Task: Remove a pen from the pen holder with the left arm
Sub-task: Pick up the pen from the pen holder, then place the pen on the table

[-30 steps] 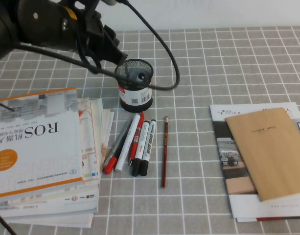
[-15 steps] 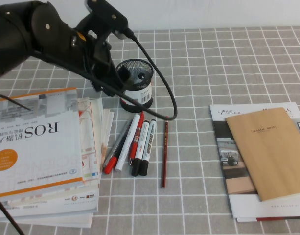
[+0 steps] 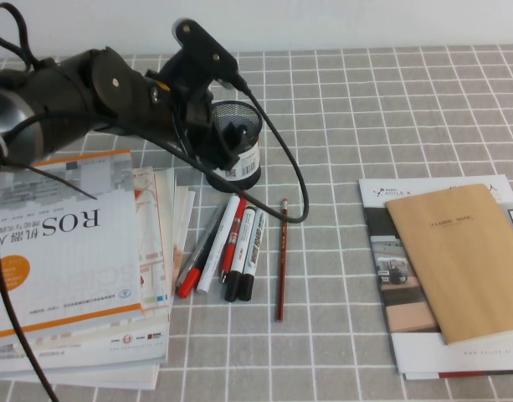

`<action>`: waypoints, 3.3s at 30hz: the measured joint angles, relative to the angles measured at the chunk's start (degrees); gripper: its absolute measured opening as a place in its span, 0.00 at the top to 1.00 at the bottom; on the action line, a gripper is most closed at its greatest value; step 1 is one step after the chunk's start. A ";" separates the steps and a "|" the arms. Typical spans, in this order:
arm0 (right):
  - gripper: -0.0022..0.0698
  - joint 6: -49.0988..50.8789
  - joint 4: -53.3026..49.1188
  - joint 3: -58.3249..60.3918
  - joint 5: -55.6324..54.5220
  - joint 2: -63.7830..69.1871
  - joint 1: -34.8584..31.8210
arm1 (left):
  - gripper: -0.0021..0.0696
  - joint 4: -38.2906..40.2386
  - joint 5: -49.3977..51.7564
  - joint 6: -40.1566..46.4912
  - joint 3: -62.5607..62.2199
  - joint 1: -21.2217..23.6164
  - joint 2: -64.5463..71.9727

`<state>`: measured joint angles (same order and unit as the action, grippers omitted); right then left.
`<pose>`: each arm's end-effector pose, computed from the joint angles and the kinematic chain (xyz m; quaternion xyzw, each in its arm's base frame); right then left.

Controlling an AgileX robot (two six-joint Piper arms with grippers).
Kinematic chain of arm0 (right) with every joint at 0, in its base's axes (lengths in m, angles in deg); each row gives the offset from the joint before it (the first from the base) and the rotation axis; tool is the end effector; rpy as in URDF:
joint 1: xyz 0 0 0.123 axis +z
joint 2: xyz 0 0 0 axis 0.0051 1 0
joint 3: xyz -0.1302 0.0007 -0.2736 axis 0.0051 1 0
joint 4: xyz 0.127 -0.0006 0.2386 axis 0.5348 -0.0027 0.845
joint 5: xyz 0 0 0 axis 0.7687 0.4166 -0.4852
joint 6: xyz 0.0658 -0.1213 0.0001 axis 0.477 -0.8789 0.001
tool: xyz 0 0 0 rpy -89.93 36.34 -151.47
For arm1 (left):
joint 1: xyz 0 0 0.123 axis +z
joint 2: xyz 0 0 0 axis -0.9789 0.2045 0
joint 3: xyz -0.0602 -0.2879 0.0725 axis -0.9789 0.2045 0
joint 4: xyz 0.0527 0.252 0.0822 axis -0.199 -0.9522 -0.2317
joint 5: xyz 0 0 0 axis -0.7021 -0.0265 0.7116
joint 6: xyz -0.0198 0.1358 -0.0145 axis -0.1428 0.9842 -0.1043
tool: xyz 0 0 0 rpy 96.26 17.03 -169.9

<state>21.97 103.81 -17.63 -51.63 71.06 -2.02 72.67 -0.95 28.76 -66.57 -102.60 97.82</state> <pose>0.0970 0.0305 0.1642 0.1691 0.7695 0.2594 0.5586 0.4209 -0.2206 0.2499 0.4703 0.7806 -0.0604 0.4072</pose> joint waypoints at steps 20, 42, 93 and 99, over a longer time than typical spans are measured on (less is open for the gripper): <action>0.99 0.00 0.00 0.00 0.00 0.00 0.00 | 0.23 7.36 -3.92 5.37 0.00 0.00 3.73; 0.99 0.00 0.00 0.00 0.00 0.00 0.00 | 0.80 16.16 -11.62 9.98 0.00 0.00 5.14; 0.99 0.00 0.00 0.00 0.00 0.00 0.00 | 0.81 -8.91 43.68 -38.41 -14.38 0.00 5.80; 0.99 0.00 0.00 0.00 0.00 0.00 0.00 | 0.81 -8.13 41.78 -38.55 -14.50 0.00 8.54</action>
<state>21.97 103.81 -17.63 -51.63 71.06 -2.02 64.54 40.84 -9.79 -81.07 -102.60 106.36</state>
